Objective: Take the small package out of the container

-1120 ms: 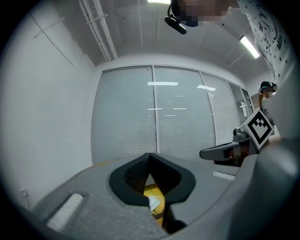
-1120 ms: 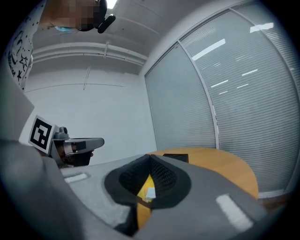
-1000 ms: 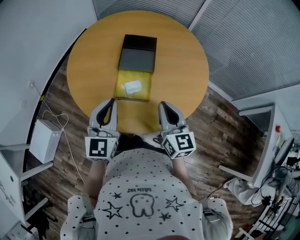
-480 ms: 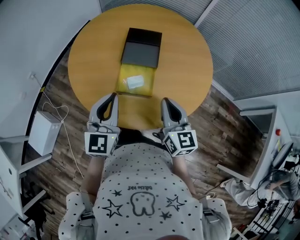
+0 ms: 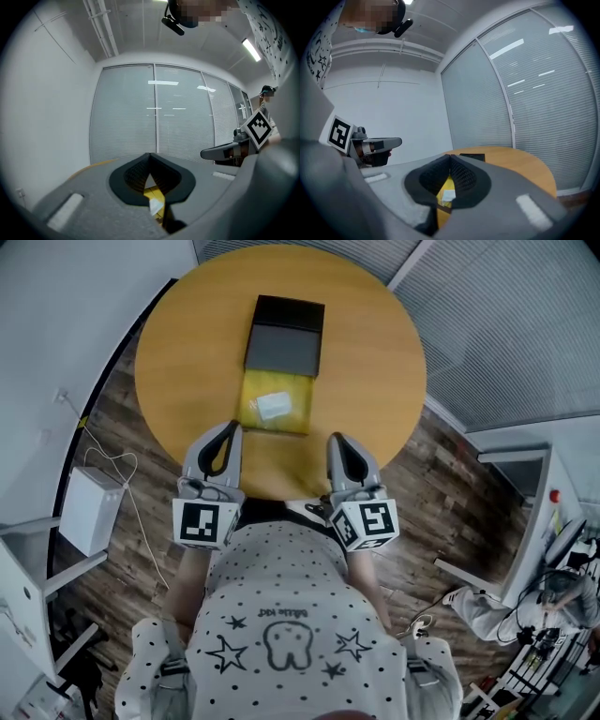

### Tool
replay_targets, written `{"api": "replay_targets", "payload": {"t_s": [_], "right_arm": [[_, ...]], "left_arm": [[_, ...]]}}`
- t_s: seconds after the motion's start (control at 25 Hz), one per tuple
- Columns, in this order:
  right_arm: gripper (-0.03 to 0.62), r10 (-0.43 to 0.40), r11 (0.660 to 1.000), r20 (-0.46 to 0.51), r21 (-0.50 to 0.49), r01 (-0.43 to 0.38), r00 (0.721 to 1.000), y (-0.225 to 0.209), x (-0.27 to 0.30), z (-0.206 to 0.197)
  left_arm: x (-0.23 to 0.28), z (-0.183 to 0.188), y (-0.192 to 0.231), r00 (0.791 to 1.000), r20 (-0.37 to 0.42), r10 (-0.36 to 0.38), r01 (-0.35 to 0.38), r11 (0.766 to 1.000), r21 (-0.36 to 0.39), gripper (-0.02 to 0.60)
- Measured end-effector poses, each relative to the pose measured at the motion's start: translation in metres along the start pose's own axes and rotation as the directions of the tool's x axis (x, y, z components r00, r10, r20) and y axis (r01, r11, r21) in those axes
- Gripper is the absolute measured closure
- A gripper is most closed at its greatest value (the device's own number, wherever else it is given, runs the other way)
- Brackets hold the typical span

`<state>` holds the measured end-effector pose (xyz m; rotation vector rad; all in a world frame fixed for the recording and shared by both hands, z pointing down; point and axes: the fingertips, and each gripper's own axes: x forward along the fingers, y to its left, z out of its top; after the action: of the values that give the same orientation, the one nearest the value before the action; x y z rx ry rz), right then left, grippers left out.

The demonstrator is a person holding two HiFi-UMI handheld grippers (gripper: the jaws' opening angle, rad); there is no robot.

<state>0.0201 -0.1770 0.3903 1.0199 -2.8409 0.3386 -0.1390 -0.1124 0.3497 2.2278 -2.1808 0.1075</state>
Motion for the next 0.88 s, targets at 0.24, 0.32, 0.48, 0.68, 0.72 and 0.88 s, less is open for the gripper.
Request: {"api": "replay_targets", "payload": {"t_s": [0.24, 0.32, 0.48, 0.68, 0.72, 0.88], "right_arm": [[0.589, -0.030, 1.000, 0.005, 0.005, 0.030, 1.000, 0.000, 0.012, 0.005], [0.589, -0.044, 0.999, 0.000, 0.008, 0.044, 0.999, 0.002, 0.012, 0.004], [0.589, -0.063, 0.998, -0.007, 0.009, 0.063, 0.998, 0.004, 0.015, 0.002], [0.589, -0.082, 0.997, -0.018, 0.007, 0.082, 0.996, 0.008, 0.025, -0.003], [0.589, -0.084, 0.996, -0.021, 0.007, 0.084, 0.996, 0.010, 0.028, -0.004], [0.589, -0.096, 0.995, -0.026, 0.000, 0.096, 0.995, 0.013, 0.033, -0.006]], "left_arm": [[0.011, 0.001, 0.009, 0.999, -0.008, -0.036, 0.036, 0.999, 0.006, 0.575], [0.013, 0.000, 0.012, 0.999, -0.013, -0.050, 0.050, 0.999, -0.001, 0.575], [0.017, -0.001, 0.017, 0.997, -0.014, -0.070, 0.070, 0.998, 0.000, 0.575], [0.021, -0.009, 0.026, 0.995, -0.029, -0.096, 0.096, 0.995, -0.007, 0.575], [0.023, -0.011, 0.029, 0.995, -0.029, -0.100, 0.100, 0.995, -0.007, 0.575], [0.027, -0.023, 0.035, 0.992, -0.044, -0.115, 0.115, 0.993, -0.016, 0.575]]}}
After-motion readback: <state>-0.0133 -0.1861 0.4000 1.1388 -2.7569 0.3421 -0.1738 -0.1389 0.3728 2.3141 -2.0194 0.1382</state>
